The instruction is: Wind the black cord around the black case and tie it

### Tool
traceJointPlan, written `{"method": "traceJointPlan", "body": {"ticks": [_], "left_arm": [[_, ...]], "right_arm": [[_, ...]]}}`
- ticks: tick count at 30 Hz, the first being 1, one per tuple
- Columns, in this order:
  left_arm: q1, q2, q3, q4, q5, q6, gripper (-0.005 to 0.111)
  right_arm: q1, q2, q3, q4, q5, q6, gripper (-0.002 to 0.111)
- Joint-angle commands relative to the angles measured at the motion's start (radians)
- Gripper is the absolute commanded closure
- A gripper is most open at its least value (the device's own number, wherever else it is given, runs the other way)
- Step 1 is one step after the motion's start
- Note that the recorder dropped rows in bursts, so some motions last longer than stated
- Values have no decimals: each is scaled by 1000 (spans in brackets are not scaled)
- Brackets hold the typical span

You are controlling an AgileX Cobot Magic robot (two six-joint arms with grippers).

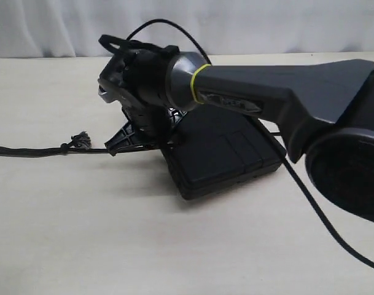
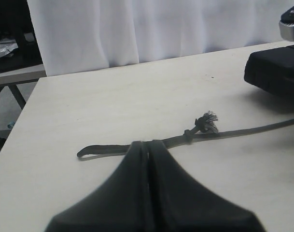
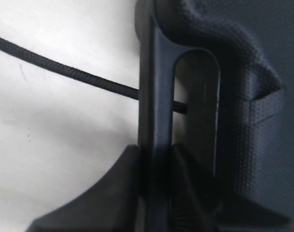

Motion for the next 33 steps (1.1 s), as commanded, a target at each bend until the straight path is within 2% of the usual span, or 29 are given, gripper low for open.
{"method": "traceJointPlan", "body": {"ticks": [1, 14, 19, 25, 31, 33], "left_arm": [[-1, -4, 3, 2, -10, -3, 107], [-1, -4, 3, 2, -12, -3, 107], [-1, -4, 3, 2, -12, -3, 107], [-1, -4, 3, 2, -12, -3, 107], [-1, -4, 3, 2, -12, -3, 107], [-1, -4, 3, 2, -12, -3, 107]], "right_arm": [[-27, -93, -3, -1, 68, -70, 104], [-301, -324, -3, 617, 111, -379, 104], [-357, -355, 9, 706, 133, -423, 104], [-438, -360, 101, 986, 104, -574, 104], [-468, -360, 219, 898, -16, -568, 104], [-463, -360, 232, 872, -29, -625, 104]]}}
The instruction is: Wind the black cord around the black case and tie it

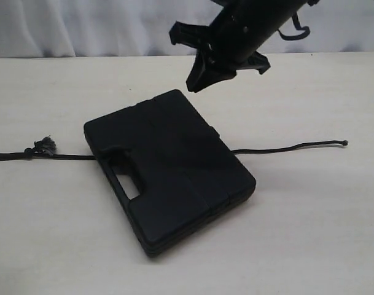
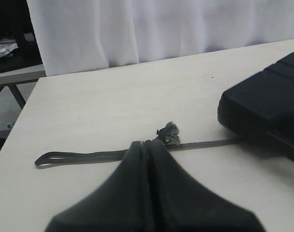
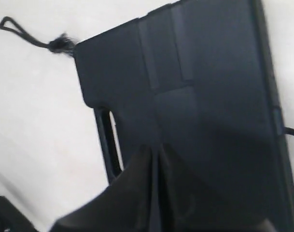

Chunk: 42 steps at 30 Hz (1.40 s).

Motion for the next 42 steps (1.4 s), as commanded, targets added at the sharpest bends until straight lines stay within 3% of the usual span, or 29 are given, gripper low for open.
{"method": "traceJointPlan", "body": {"ticks": [1, 4, 8, 14, 18, 21, 25, 42], "left_arm": [[-1, -4, 3, 2, -12, -3, 107], [-1, -4, 3, 2, -12, -3, 107], [-1, -4, 3, 2, -12, -3, 107], [-1, -4, 3, 2, -10, -3, 107], [-1, -4, 3, 2, -10, -3, 107], [-1, -4, 3, 2, -10, -3, 107], [-1, -4, 3, 2, -10, -3, 107], [-1, -4, 3, 2, -10, -3, 107]], "right_arm": [[6, -4, 40, -55, -55, -111, 104], [79, -30, 40, -141, -98, -123, 104], [268, -72, 40, -512, -165, 95, 102], [564, -42, 42, -807, -100, 320, 68], [767, 22, 42, -1123, -31, 555, 65], [874, 88, 42, -1240, 5, 667, 59], [926, 185, 42, -1295, 26, 705, 50], [921, 439, -93, -1359, 90, 753, 51]]}}
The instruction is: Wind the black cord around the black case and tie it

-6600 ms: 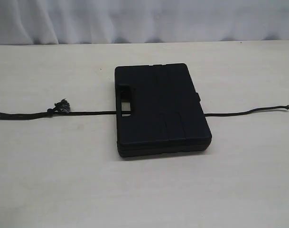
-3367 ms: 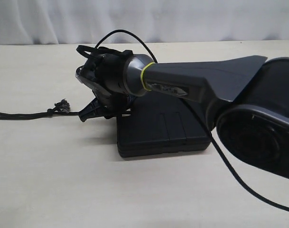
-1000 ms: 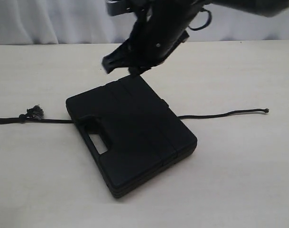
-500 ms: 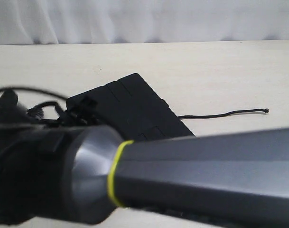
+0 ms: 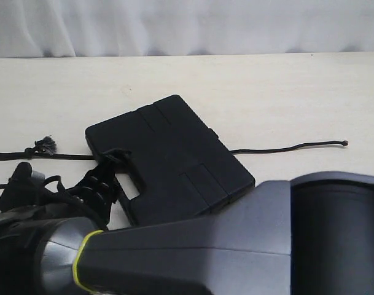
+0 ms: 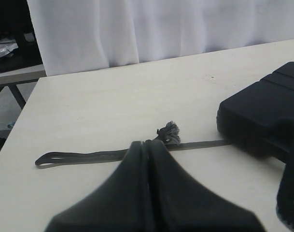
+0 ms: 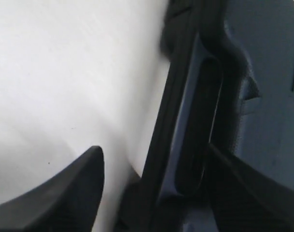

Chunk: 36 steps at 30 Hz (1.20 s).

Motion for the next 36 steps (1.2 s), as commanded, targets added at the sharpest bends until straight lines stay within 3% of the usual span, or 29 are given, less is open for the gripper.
{"method": "traceJointPlan", "body": {"ticks": [1, 9, 23, 27, 34, 36], "left_arm": [[-1, -4, 3, 2, -10, -3, 107], [-1, -4, 3, 2, -12, -3, 107], [-1, -4, 3, 2, -12, -3, 107], [-1, -4, 3, 2, -12, -3, 107], [-1, -4, 3, 2, -12, -3, 107], [-1, -4, 3, 2, -12, -3, 107]], "right_arm": [[-8, 32, -11, -27, 10, 5, 51], [-64, 53, -26, -37, 25, 16, 51], [-74, 98, -26, 4, -37, 12, 52], [-74, 103, -26, -12, -37, 12, 65], [-74, 103, -34, -12, -3, -33, 103], [-74, 100, -48, -16, 30, -54, 104]]}}
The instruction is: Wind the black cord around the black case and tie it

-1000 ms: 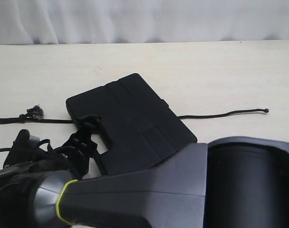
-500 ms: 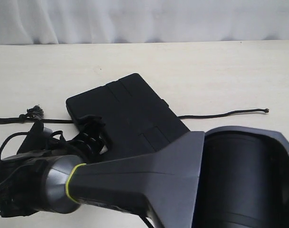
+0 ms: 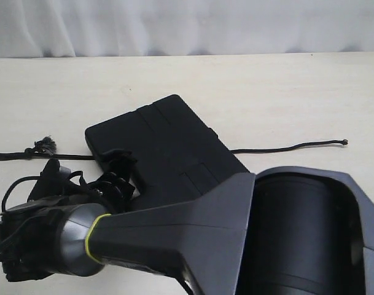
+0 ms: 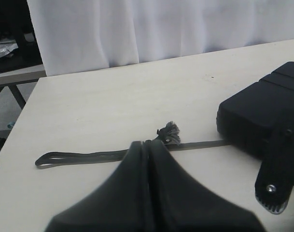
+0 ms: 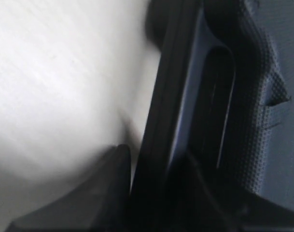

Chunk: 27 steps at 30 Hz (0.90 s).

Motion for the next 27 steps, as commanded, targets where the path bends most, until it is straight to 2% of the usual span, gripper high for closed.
{"method": "traceJointPlan", "body": {"ticks": [1, 5, 8, 14, 18, 27], "left_arm": [[-1, -4, 3, 2, -12, -3, 107], [-1, -4, 3, 2, -12, -3, 107], [-1, -4, 3, 2, -10, -3, 107], [-1, -4, 3, 2, -10, -3, 107], [-1, -4, 3, 2, -10, -3, 107], [-1, -4, 3, 2, -10, -3, 107]], "right_arm": [[-3, -9, -24, 8, 37, -78, 104], [-14, -66, -38, 45, 37, -114, 104], [-44, -133, -38, 146, 37, -157, 104], [-170, -293, -38, 342, -24, -268, 104], [-288, -397, -38, 479, -52, -343, 104], [-624, -531, -38, 875, -76, -559, 104]]}}
